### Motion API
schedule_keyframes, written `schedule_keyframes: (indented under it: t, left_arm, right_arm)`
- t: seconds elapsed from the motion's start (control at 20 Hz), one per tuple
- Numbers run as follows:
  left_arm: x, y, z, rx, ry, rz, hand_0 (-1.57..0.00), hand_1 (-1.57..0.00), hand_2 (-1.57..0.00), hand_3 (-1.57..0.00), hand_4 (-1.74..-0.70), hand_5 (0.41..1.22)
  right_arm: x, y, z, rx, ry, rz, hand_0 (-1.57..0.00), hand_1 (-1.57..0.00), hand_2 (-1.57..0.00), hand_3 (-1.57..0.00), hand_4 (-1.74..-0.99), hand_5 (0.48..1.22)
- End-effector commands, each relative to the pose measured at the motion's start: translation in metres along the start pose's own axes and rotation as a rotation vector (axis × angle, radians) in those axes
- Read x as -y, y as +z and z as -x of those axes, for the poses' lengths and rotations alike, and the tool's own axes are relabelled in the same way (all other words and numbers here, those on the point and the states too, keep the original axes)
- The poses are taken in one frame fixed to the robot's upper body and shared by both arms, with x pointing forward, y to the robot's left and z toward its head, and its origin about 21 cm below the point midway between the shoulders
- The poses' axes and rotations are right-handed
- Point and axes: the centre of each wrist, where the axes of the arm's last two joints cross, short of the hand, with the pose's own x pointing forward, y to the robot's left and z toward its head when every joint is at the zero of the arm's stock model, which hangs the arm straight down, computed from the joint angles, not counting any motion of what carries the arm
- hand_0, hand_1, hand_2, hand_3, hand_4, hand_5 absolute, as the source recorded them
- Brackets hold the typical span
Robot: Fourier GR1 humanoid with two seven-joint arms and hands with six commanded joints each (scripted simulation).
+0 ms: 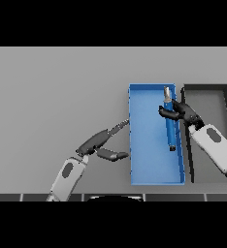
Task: Pick up the blue pipe and place it into the blue bin.
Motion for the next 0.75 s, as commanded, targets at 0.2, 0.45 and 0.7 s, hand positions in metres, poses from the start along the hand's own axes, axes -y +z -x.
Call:
schedule_keyframes:
  t: [0.2, 0.45, 0.7]
  left_arm:
    - [-0.001, 0.002, 0.000, -0.003, 0.000, -0.003, 0.00, 0.00, 0.00, 0.00, -0.89, 0.429]
    - [0.001, 0.000, 0.002, -0.012, -0.006, -0.006, 0.00, 0.00, 0.00, 0.00, -0.89, 0.431]
    - [-0.009, 0.000, 0.000, -0.001, -0.010, -0.009, 0.00, 0.00, 0.00, 0.00, -0.88, 0.431]
  right_arm:
    - [-0.002, 0.000, 0.004, -0.024, 0.056, 0.007, -0.03, -0.02, -0.02, -0.01, -1.036, 0.713]
    - [0.001, -0.005, 0.002, -0.025, 0.083, 0.004, -0.01, -0.01, -0.01, 0.00, -1.022, 0.665]
    - [-0.002, -0.004, 0.003, -0.039, 0.094, -0.016, -0.01, -0.01, -0.01, 0.00, -1.022, 0.643]
